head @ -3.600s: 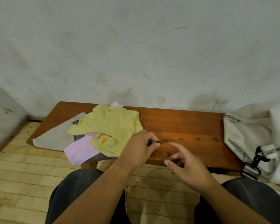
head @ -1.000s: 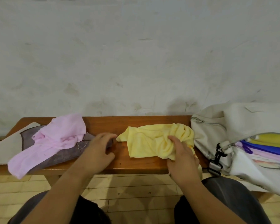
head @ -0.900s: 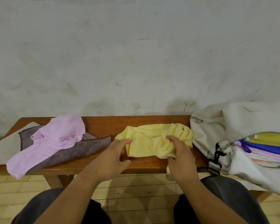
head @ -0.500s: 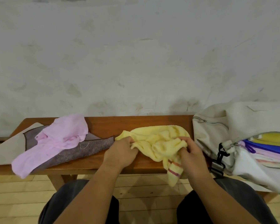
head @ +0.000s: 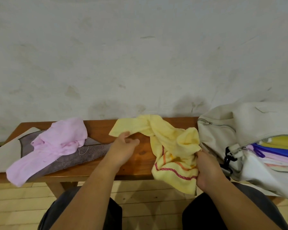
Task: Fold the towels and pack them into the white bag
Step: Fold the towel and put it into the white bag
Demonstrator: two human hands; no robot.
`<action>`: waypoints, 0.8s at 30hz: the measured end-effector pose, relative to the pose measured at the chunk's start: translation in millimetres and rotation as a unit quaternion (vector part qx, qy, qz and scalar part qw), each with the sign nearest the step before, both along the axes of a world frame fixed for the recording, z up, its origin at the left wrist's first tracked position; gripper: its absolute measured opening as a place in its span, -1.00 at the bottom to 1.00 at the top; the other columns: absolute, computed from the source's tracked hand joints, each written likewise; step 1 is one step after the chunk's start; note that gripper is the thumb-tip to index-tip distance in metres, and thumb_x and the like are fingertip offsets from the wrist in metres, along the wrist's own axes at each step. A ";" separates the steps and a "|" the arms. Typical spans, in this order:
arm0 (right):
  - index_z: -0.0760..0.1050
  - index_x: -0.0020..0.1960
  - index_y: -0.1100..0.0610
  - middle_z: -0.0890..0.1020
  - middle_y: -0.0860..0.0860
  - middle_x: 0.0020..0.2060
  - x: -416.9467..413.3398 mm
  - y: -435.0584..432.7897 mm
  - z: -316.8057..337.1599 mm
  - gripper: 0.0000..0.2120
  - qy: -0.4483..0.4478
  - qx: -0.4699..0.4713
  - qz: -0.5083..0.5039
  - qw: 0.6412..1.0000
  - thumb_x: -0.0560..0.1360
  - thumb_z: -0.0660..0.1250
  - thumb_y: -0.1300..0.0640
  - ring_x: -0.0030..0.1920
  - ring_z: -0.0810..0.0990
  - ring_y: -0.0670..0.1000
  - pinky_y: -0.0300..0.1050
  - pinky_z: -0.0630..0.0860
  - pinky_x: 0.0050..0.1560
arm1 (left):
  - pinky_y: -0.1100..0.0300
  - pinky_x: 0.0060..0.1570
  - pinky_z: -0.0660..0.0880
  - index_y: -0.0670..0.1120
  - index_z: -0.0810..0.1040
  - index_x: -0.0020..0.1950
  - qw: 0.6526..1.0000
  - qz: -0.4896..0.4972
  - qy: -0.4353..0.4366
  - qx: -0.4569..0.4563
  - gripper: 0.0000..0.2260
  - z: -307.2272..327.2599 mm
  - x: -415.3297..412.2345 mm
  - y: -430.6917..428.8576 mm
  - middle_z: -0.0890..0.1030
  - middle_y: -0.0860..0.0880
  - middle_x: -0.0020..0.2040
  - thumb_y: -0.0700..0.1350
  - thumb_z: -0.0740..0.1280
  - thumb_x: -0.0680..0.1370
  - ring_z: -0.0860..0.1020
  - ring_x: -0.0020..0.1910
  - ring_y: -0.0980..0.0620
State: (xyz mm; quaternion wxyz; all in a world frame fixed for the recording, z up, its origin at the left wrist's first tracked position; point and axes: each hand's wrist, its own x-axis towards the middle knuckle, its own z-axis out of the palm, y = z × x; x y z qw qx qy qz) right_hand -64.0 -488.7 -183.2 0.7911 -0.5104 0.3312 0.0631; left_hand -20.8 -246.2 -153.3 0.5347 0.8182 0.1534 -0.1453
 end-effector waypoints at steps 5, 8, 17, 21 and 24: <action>0.36 0.47 -0.11 0.59 -0.04 0.07 -3.1 8.8 10.5 -0.57 -0.002 -0.136 0.036 0.990 0.62 0.27 -0.09 0.00 0.61 0.06 -0.04 0.57 -0.13 | 0.11 0.07 0.63 0.05 0.54 0.25 0.987 -0.130 0.064 0.065 -0.68 -5.2 -10.4 -14.7 0.71 0.11 -0.04 0.20 0.28 0.61 0.68 -0.08 0.16; 0.56 0.30 0.02 0.73 0.10 0.04 -4.5 18.0 11.5 -0.63 0.062 -0.054 0.101 0.991 0.62 0.25 -0.15 0.04 0.71 0.21 0.20 0.63 0.10 | 0.12 0.09 0.64 0.01 0.57 0.23 0.984 -0.155 0.086 -0.025 -0.67 -3.8 -16.3 -27.3 0.74 0.08 -0.06 0.20 0.30 0.61 0.70 -0.09 0.16; 0.61 0.29 0.08 0.68 0.18 0.19 -9.7 22.9 31.6 -0.51 0.047 0.145 0.120 0.981 0.64 0.16 -0.24 0.18 0.67 0.24 0.22 0.53 0.25 | 0.01 0.32 0.51 -0.08 0.59 0.28 0.946 -0.031 0.137 -0.292 -0.70 6.9 -14.7 -24.0 0.72 -0.03 0.12 -0.08 0.44 0.56 0.66 0.16 0.00; 0.59 0.24 0.04 0.75 0.09 0.04 -5.7 18.8 29.3 -0.69 -0.001 0.108 0.047 0.993 0.68 0.20 -0.09 0.01 0.75 0.13 0.18 0.61 0.12 | 0.03 0.18 0.59 -0.20 0.59 0.26 0.907 0.097 0.035 -0.408 -0.68 17.1 -9.8 -1.0 0.68 -0.14 0.17 -0.19 0.43 0.52 0.65 0.16 -0.07; 0.56 0.28 0.01 0.75 0.07 0.03 -4.7 17.2 26.2 -0.75 -0.017 0.064 0.054 0.996 0.69 0.21 -0.01 -0.01 0.75 0.13 0.19 0.64 0.07 | 0.10 0.01 0.66 -0.21 0.56 0.27 0.867 0.156 -0.019 -0.472 -0.62 25.7 -11.1 20.1 0.66 -0.15 0.13 -0.18 0.42 0.47 0.66 0.08 -0.04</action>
